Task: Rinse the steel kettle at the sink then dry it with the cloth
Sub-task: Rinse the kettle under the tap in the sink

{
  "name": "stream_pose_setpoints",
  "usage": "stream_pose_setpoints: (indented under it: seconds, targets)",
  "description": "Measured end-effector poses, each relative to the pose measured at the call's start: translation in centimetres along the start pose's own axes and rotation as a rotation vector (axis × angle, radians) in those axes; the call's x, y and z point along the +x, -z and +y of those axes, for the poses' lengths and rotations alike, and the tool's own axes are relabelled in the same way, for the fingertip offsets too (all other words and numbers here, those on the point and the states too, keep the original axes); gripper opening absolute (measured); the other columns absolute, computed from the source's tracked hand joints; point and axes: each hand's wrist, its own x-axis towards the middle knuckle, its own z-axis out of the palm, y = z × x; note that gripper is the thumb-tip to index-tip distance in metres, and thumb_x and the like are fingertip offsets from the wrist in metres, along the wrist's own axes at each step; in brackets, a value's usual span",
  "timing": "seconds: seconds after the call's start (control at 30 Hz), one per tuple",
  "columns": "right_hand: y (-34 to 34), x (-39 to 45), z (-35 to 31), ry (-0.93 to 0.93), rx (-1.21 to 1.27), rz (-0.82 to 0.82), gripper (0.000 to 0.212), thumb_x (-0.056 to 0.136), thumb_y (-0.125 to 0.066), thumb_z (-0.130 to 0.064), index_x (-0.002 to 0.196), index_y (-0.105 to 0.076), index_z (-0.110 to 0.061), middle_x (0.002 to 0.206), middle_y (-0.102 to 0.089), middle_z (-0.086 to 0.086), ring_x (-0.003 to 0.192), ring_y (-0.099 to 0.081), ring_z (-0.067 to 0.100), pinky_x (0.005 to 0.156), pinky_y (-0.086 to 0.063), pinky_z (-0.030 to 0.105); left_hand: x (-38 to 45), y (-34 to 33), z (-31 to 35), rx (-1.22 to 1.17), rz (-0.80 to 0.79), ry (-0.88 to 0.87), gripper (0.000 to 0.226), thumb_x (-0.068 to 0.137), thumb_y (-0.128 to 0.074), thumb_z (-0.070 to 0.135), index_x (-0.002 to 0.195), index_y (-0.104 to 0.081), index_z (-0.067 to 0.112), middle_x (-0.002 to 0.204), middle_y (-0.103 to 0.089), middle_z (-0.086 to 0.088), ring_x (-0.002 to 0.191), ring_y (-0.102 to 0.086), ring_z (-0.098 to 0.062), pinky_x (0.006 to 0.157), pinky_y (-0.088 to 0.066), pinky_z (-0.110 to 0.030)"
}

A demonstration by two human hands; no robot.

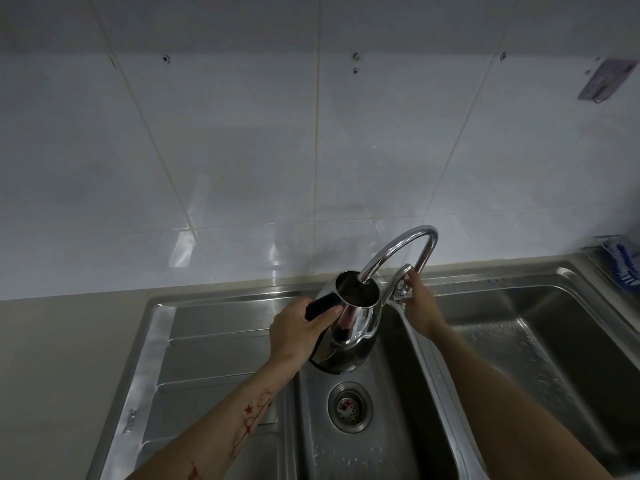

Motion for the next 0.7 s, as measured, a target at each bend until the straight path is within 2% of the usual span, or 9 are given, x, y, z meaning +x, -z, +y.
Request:
stream_pose_setpoints:
  seconds: [0.2, 0.37, 0.43, 0.5, 0.57, 0.7]
  targets:
    - [-0.4, -2.4, -0.8, -0.112, 0.100, 0.087, 0.054, 0.087, -0.040, 0.016, 0.135, -0.045, -0.010, 0.135, -0.054, 0.018, 0.119, -0.056, 0.033, 0.096, -0.045, 0.037, -0.4, 0.4, -0.6, 0.000, 0.002, 0.004, 0.046, 0.075, -0.067, 0.062, 0.095, -0.068, 0.021, 0.086, -0.074, 0.002, 0.079, -0.070, -0.014, 0.076, -0.059, -0.040]
    - [-0.7, -4.7, -1.9, -0.135, 0.126, 0.099, 0.037, 0.093, -0.046, 0.006, 0.124, -0.054, -0.013, 0.120, -0.064, 0.012, 0.110, -0.060, 0.029, 0.096, -0.050, 0.043, -1.1, 1.4, -1.2, -0.026, -0.001, 0.004, 0.047, 0.075, -0.069, 0.061, 0.096, -0.069, 0.020, 0.086, -0.075, 0.001, 0.080, -0.071, -0.015, 0.076, -0.060, -0.043]
    - [-0.8, -5.9, -2.6, -0.145, 0.127, 0.103, 0.031, 0.094, -0.048, 0.001, 0.120, -0.057, -0.013, 0.110, -0.065, 0.009, 0.103, -0.062, 0.026, 0.092, -0.051, 0.041, -1.6, 2.0, -1.3, -0.029, -0.006, -0.001, 0.048, 0.075, -0.069, 0.061, 0.097, -0.069, 0.019, 0.087, -0.075, 0.001, 0.081, -0.071, -0.016, 0.077, -0.060, -0.042]
    - [-1.1, -7.1, -3.6, -0.138, 0.148, 0.111, 0.028, 0.093, -0.051, 0.000, 0.116, -0.061, -0.014, 0.102, -0.066, 0.003, 0.099, -0.062, 0.021, 0.090, -0.048, 0.033, -2.3, 2.9, -1.5, -0.031, -0.008, 0.001, 0.040, 0.075, -0.069, 0.061, 0.089, -0.068, 0.023, 0.082, -0.074, 0.003, 0.078, -0.070, -0.014, 0.072, -0.059, -0.036]
    - [-1.6, -8.4, -4.6, -0.131, 0.167, 0.145, 0.026, 0.090, -0.054, -0.001, 0.107, -0.064, -0.018, 0.097, -0.068, -0.002, 0.096, -0.063, 0.018, 0.087, -0.047, 0.029, -3.2, 4.1, -1.6, -0.033, -0.002, 0.004, 0.028, 0.077, -0.070, 0.057, 0.075, -0.061, 0.030, 0.072, -0.068, 0.009, 0.072, -0.066, -0.011, 0.060, -0.049, -0.026]
    - [-2.8, -11.4, -7.5, -0.091, 0.188, 0.190, 0.022, 0.087, -0.058, 0.001, 0.103, -0.067, -0.010, 0.096, -0.070, 0.003, 0.089, -0.061, 0.014, 0.080, -0.039, 0.022, -5.3, 7.0, -2.9, -0.041, 0.032, 0.008, 0.030, 0.077, -0.070, 0.057, 0.067, -0.056, 0.032, 0.065, -0.063, 0.013, 0.067, -0.062, -0.009, 0.057, -0.040, -0.024]
